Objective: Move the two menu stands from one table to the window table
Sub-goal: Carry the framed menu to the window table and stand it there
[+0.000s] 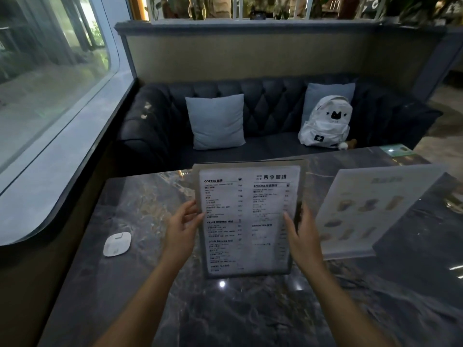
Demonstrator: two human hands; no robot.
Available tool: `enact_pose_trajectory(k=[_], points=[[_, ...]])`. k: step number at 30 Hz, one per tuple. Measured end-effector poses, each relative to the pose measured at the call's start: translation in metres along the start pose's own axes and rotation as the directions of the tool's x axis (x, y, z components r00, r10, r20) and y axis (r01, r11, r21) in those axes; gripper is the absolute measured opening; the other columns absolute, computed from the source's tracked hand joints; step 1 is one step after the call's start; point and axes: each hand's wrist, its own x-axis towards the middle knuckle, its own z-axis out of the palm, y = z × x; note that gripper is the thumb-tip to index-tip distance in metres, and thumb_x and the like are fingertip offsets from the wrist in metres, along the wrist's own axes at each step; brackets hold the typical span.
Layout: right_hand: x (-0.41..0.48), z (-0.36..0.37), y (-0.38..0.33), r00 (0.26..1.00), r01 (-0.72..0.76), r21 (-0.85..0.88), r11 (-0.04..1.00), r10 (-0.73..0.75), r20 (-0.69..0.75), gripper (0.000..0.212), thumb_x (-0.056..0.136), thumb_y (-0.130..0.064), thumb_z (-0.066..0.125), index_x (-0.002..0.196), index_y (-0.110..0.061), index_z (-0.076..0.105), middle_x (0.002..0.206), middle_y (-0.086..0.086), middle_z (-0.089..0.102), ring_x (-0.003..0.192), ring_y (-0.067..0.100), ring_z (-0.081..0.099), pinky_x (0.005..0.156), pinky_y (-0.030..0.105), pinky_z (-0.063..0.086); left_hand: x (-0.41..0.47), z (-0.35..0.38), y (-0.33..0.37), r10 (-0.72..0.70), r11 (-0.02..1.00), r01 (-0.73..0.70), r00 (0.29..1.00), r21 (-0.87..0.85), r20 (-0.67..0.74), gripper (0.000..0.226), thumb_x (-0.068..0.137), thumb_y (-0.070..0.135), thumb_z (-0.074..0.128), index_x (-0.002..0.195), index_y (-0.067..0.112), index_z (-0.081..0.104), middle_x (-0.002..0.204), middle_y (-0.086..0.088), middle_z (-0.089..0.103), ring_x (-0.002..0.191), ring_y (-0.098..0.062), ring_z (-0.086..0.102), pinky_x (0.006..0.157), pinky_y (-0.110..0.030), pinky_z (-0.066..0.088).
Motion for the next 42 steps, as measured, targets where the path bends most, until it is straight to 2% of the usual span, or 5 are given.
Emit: enact_pose_trajectory(k=[5, 13, 22, 33, 42], points=[[-0.002, 0.003, 0.016, 0.998, -0.06, -0.003, 0.998, 0.06, 0.028, 0.043, 0.092, -0.04, 0.039, 0.128, -0.018, 0.036, 0.125, 0.011, 0.054, 0.113, 0.028, 0.052, 0.09, 0.052, 0.047, -0.004, -0.004, -0.013, -0.08, 0.995, 0.079, 0.997, -0.068, -0.008, 0.037, 0.086, -0.003, 0.05, 0.098, 0.03, 0.06, 0.097, -0.008, 0.065, 0.09, -0.023, 0.063, 0.064, -0.023, 0.057], [0.01, 0.002, 0.024, 0.995, -0.093, -0.017, 0.996, 0.092, -0.047, 0.024, 0.095, -0.022, 0.038, 0.117, -0.02, 0.044, 0.123, 0.01, 0.057, 0.108, 0.027, 0.054, 0.087, 0.044, 0.046, 0.001, -0.007, -0.017, -0.08, 0.994, 0.072, 0.991, 0.077, 0.103, 0.042, 0.091, 0.002, 0.045, 0.087, 0.043, 0.052, 0.089, -0.003, 0.058, 0.082, -0.015, 0.061, 0.055, -0.019, 0.054], [0.018, -0.009, 0.022, 0.991, -0.13, 0.063, 0.99, 0.126, 0.052, 0.011, 0.093, -0.019, 0.043, 0.102, -0.017, 0.048, 0.092, 0.005, 0.055, 0.088, 0.026, 0.056, 0.079, 0.054, 0.049, 0.001, -0.011, -0.022, -0.07, 0.989, 0.045, 0.981, 0.142, 0.182, 0.051, 0.092, 0.004, 0.042, 0.091, 0.055, 0.045, 0.087, -0.006, 0.055, 0.078, -0.011, 0.065, 0.054, -0.018, 0.053], [0.016, -0.014, 0.03, 0.964, -0.178, 0.148, 0.973, 0.142, 0.224, 0.031, 0.093, -0.018, 0.043, 0.122, -0.024, 0.035, 0.106, 0.01, 0.05, 0.101, 0.029, 0.054, 0.084, 0.055, 0.05, -0.001, -0.015, -0.025, -0.043, 0.952, -0.024, 0.977, 0.305, 0.209, 0.056, 0.092, 0.004, 0.04, 0.096, 0.06, 0.035, 0.078, 0.017, 0.06, 0.075, 0.0, 0.061, 0.064, -0.039, 0.054], [0.015, -0.02, 0.036, 0.969, -0.085, 0.15, 0.985, 0.047, 0.242, 0.029, 0.091, -0.012, 0.047, 0.096, -0.04, 0.044, 0.094, 0.008, 0.058, 0.088, 0.017, 0.06, 0.068, 0.028, 0.051, 0.0, -0.013, -0.014, -0.057, 0.953, -0.021, 0.967, 0.301, 0.248, 0.045, 0.095, 0.006, 0.035, 0.096, 0.051, 0.031, 0.086, 0.005, 0.054, 0.085, -0.006, 0.06, 0.072, -0.034, 0.054]])
